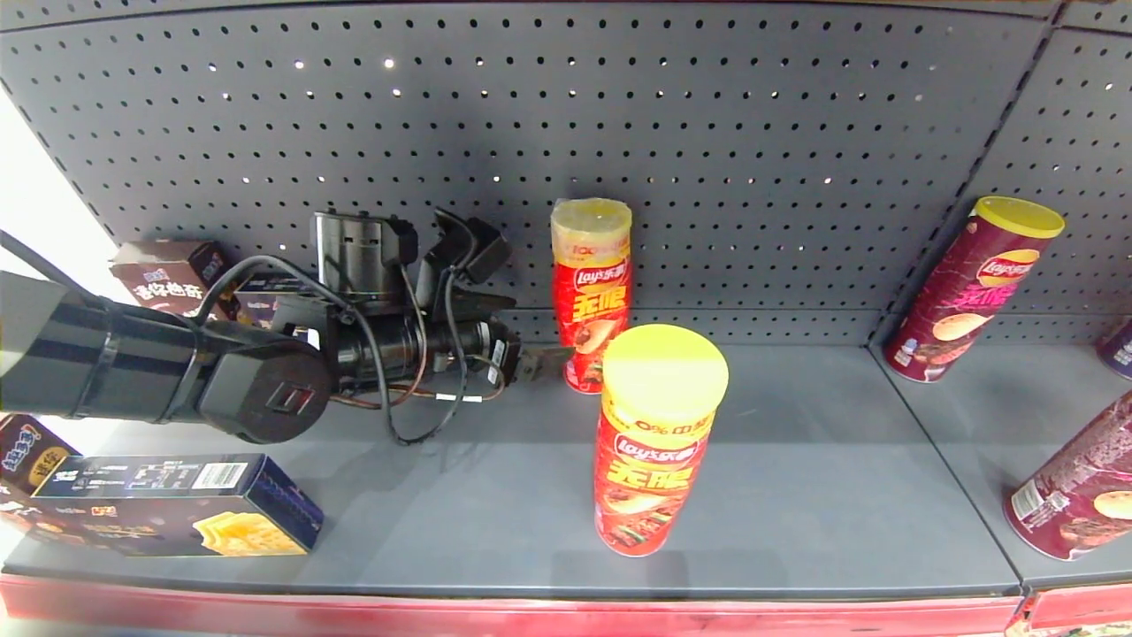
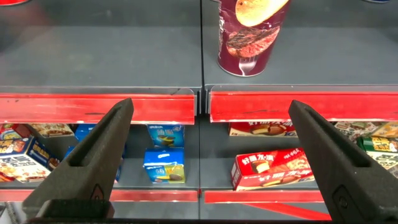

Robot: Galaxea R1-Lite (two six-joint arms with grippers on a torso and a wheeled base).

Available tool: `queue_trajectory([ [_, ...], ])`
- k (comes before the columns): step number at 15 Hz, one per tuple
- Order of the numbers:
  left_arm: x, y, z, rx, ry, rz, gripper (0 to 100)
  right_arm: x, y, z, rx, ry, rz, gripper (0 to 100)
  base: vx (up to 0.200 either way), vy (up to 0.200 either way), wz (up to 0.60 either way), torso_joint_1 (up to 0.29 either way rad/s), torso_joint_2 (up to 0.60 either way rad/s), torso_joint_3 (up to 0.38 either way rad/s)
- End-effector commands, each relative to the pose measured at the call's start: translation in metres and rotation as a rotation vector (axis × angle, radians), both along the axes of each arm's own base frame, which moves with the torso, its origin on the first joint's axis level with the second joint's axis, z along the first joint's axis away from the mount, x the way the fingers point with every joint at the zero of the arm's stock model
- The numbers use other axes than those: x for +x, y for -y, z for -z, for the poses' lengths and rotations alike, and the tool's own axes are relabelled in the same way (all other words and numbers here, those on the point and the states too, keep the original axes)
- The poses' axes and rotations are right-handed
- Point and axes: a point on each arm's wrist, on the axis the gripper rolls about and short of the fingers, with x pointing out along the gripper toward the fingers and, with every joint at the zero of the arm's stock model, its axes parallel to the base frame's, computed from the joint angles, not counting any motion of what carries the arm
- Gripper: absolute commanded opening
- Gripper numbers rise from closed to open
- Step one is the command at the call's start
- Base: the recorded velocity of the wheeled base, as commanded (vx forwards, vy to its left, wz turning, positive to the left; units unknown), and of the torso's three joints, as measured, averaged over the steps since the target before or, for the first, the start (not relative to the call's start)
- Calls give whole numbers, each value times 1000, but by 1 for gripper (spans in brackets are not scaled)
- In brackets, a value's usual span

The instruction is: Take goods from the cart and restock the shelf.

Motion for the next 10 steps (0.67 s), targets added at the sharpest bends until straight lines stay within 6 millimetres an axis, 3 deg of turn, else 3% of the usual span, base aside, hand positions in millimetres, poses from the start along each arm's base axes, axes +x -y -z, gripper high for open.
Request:
queue_trajectory([
  [1, 1, -1, -3, -1, 11, -18, 100, 0, 0, 0, 0, -1, 0, 100, 0, 0, 0, 0, 0, 0],
  [10, 9, 1, -4, -16, 7, -65, 100, 0, 0, 0, 0, -2, 0, 100, 0, 0, 0, 0, 0, 0],
])
